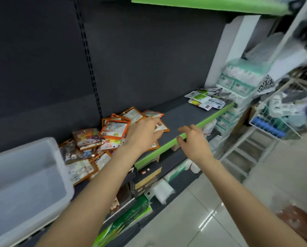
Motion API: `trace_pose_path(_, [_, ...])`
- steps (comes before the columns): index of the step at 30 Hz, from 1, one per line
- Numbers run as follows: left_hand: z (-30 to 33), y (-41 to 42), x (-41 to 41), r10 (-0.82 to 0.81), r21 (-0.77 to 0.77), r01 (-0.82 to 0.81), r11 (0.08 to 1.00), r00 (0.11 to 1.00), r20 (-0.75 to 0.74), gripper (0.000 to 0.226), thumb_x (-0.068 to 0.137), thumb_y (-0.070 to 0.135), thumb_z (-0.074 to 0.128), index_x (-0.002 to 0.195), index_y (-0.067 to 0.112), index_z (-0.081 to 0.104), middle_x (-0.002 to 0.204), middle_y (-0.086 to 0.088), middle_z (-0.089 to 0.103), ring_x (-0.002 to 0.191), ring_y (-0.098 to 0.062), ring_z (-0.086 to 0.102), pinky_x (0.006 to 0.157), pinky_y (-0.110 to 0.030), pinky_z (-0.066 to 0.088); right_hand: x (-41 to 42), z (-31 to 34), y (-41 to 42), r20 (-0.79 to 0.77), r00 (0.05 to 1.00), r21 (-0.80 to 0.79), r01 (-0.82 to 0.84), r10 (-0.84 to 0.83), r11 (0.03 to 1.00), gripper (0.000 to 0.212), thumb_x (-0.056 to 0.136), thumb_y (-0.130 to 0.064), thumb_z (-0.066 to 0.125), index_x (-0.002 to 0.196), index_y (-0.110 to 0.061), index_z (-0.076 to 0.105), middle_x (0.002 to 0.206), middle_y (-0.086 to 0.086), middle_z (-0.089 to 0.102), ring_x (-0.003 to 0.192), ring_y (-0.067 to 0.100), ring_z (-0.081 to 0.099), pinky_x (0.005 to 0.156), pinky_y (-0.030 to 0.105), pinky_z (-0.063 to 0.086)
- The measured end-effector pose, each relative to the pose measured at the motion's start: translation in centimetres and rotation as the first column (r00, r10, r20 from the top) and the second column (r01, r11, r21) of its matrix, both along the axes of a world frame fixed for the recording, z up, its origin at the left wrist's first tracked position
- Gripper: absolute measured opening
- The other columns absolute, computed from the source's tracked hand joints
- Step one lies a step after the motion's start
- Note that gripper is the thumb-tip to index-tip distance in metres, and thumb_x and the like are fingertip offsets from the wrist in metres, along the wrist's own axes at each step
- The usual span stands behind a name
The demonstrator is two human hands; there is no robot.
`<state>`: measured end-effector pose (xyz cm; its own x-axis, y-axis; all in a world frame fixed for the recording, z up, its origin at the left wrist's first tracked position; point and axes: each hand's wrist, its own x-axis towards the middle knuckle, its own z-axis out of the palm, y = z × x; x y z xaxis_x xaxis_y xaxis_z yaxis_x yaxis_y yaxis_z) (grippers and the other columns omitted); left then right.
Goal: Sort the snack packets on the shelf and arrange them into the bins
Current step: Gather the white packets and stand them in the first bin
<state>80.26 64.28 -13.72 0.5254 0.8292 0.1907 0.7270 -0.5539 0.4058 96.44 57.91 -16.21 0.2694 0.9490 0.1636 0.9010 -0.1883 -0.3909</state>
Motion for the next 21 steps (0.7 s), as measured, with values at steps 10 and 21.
trace_pose_path(10, [-1.1,11.5,16.8,-0.090,-0.022,0.092,0.995,0.990,0.108,0.025,0.093,0.029,0.055,0.116,0.020,0.059,0.103,-0.001,0.061,0.097,-0.020,0.059,0.084,-0.039,0.048,16.7,-0.3,9.1,0.015,0.986,-0.053,0.165,-0.164,0.985,0.040,0.096,-0.023,0.048,0.135,-0.013,0.048,0.132,0.008,0.046,0.123,0.026,0.042,0.095,0.039,0.042])
trace_pose_path(21, [-4.1,21.0,35.5,-0.092,-0.193,0.098,0.976,0.995,0.040,0.029,0.091,0.030,0.060,0.118,0.023,0.059,0.114,0.002,0.060,0.105,-0.015,0.058,0.090,-0.034,0.048,36.5,-3.4,18.0,-0.015,0.982,-0.101,0.184,-0.187,0.978,0.038,0.095,-0.022,0.050,0.132,-0.010,0.048,0.127,0.010,0.047,0.124,0.027,0.039,0.095,0.038,0.040])
